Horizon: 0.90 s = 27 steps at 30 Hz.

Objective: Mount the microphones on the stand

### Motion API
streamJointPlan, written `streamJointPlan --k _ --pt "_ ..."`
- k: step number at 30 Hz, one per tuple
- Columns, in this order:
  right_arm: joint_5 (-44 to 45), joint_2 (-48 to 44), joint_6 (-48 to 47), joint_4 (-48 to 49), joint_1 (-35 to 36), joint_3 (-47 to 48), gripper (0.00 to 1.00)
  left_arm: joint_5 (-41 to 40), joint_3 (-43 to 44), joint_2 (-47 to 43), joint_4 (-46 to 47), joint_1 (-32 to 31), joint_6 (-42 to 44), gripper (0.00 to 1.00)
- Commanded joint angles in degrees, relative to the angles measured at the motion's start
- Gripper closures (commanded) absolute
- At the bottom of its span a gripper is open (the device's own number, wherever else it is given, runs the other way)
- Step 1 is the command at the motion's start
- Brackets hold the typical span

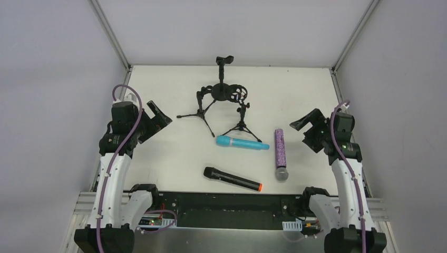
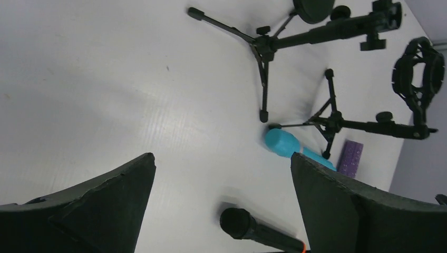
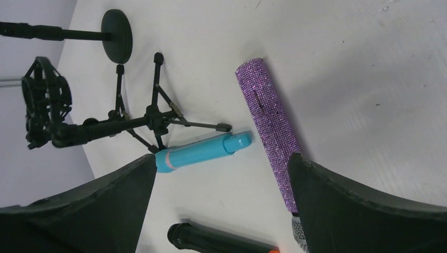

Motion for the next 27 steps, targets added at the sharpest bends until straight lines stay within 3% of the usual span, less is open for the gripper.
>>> streamJointPlan --k 1,5,8,12,16,22,25,27 --pt "-3.35 -6.44 0.98 -7.62 -0.37 1.92 0.01 7.31 3.96 0.29 -0.56 -0.09 0.58 0.00" --pt "-7.74 -8.63 2.59 -4.65 -0.37 -0.10 0.01 12.27 9.66 6.43 0.48 -0.12 2.64 0.00" --pt "-11.06 -6.78 1.48 -2.49 -0.37 -0.92 0.01 18.44 14.40 12.24 2.38 -0.10 3.06 0.00" --pt "-12.57 -3.70 -2.20 -4.31 -0.23 0.99 0.01 20.85 23.05 20.24 3.44 -1.27 4.07 0.00" --pt "-11.88 -2.40 -4.37 -5.47 1.42 2.25 0.01 12.40 31.52 26.47 3.24 -8.08 6.89 0.00" --pt "-5.21 -1.58 -7.29 -7.48 8.97 3.14 0.01 -6.85 44.60 35.48 -1.04 -21.29 14.65 0.00" --pt "-1.13 -0.74 -8.53 -9.57 14.47 4.01 0.01 -14.90 45.87 36.17 -0.66 -24.63 18.96 0.00" --pt "2.63 0.16 -8.92 -10.62 19.02 4.34 0.01 -16.00 44.26 35.80 1.25 -24.95 19.80 0.00"
